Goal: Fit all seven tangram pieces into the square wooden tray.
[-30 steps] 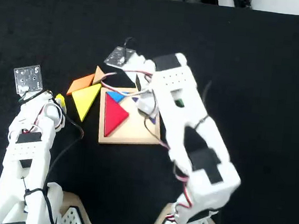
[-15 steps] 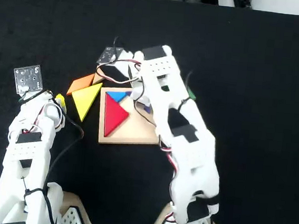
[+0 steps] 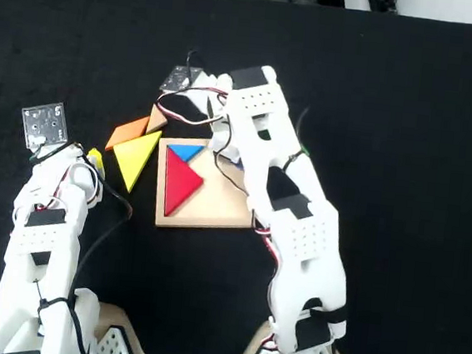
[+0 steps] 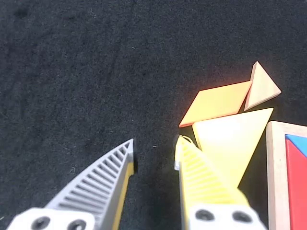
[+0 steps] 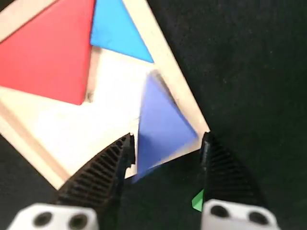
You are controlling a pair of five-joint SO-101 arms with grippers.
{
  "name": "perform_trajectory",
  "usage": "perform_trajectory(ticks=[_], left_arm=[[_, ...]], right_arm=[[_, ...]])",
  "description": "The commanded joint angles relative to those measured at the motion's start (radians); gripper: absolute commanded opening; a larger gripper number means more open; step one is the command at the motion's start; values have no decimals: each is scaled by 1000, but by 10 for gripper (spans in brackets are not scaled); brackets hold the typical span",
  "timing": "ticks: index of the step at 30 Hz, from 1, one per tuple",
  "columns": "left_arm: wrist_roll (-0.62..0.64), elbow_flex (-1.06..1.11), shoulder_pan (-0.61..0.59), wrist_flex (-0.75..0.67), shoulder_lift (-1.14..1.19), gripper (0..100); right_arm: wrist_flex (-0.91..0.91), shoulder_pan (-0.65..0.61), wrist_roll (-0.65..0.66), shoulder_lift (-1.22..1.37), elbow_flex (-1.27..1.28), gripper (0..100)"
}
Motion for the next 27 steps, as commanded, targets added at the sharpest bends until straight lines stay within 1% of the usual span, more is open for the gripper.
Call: perform_trajectory(ticks=[1, 9, 11, 14, 15, 17, 19, 27], left_arm=[[2, -10, -7, -17, 0, 152], [2, -10, -5, -17, 0, 152], [2, -10, -5, -17, 0, 152], [2, -10, -5, -17, 0, 152], [2, -10, -5, -17, 0, 152], [2, -10, -5, -17, 0, 152], [2, -10, -5, -17, 0, 152], [2, -10, -5, -17, 0, 152]], right_arm=[[32, 20, 0, -8, -21, 215], [58, 18, 5, -22, -33, 211], [86, 8, 2, -41, -47, 165], [109, -37, -8, -62, -71, 27], [101, -48, -32, -64, -71, 6], [66, -57, -106, -44, -53, 27], [21, -58, -150, -8, -42, 9], [-35, -43, -152, 82, -45, 11]])
